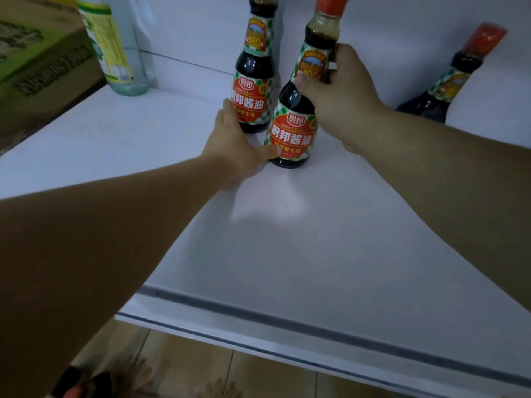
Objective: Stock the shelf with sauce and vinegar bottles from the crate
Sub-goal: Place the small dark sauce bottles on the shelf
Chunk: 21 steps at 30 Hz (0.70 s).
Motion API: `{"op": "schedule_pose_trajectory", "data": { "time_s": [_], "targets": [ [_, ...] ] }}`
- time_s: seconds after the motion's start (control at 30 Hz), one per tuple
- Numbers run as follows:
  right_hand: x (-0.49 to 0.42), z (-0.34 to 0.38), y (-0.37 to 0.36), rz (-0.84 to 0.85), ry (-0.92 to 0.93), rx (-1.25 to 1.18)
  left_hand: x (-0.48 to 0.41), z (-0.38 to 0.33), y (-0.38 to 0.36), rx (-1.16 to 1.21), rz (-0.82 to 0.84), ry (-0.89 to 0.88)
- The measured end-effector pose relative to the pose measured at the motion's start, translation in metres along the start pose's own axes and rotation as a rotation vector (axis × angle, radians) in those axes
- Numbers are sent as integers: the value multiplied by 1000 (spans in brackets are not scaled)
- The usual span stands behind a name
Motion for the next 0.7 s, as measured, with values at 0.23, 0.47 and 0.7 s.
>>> {"op": "schedule_pose_trajectory", "data": {
  "time_s": [0.23, 0.47, 0.7],
  "targets": [
    [-11, -1, 1, 9, 26, 43, -8, 3, -8, -44, 10, -35],
    [5, 14, -15, 30, 36, 46, 10, 4, -2, -116, 47, -70],
    [10, 43, -52, 76, 56, 39, 34, 22, 25, -66, 51, -43]
  ]
}}
Point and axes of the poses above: each hand's wrist, its own x-axis away from the middle knuckle, its own y-axis out of the back of the hand, z = x × y, the point moved 7 cm from there along -x, towards the middle knuckle, and after that the axes turned 11 degrees about z, right-handed, at the moved point
